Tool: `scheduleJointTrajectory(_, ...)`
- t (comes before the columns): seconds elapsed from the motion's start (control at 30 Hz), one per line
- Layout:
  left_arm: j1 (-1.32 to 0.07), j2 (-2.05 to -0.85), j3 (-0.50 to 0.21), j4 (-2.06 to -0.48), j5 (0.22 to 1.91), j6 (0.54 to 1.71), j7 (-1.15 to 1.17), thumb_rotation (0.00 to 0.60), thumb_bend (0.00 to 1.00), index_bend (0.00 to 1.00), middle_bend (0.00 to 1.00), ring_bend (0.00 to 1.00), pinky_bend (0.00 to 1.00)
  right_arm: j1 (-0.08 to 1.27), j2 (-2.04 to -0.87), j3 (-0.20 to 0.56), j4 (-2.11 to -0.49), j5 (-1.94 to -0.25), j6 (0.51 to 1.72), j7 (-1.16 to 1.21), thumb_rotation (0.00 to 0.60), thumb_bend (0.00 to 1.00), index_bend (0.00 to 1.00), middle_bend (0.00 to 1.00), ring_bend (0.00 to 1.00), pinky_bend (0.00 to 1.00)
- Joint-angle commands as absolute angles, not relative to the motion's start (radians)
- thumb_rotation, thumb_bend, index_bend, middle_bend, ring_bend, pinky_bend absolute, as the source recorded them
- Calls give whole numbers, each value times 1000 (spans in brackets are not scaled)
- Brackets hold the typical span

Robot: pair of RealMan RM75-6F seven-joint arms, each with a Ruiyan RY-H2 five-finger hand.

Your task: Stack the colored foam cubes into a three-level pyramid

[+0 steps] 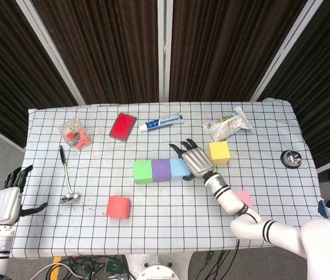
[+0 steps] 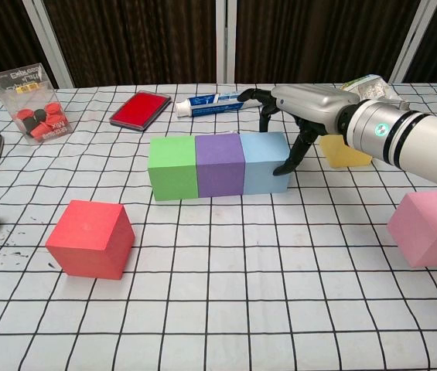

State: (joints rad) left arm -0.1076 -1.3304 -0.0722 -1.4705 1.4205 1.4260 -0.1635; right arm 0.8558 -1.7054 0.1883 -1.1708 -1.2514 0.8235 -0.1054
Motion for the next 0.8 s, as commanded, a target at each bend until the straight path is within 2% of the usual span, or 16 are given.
scheduleJointTrajectory(0.03,-108,-1331,-72,-1470,1420,1426,-164,600,0,56,104,0,71,856,-1706,188,-1169,-1251,823,-106,600,52,0,502,86,0)
scheduleJointTrajectory(0.23,-108,-1331,-72,-1467,1416,1420,-166,600,0,56,104,0,71,860,-1706,188,-1166,-1232,801,-121,600,10,0,465,83,0)
scheduleJointTrajectory(0.53,-108,-1332,-72,-1466,1418,1422,-167,600,0,56,104,0,71,864,-1693,190,-1185,-1212,776,-123,600,0,0,251,4,0)
scheduleJointTrajectory(0.8,-106,-1334,-74,-1465,1423,1433,-166,600,0,56,104,0,71,857,-1682,201,-1208,-1227,806,-96,600,0,0,160,0,0)
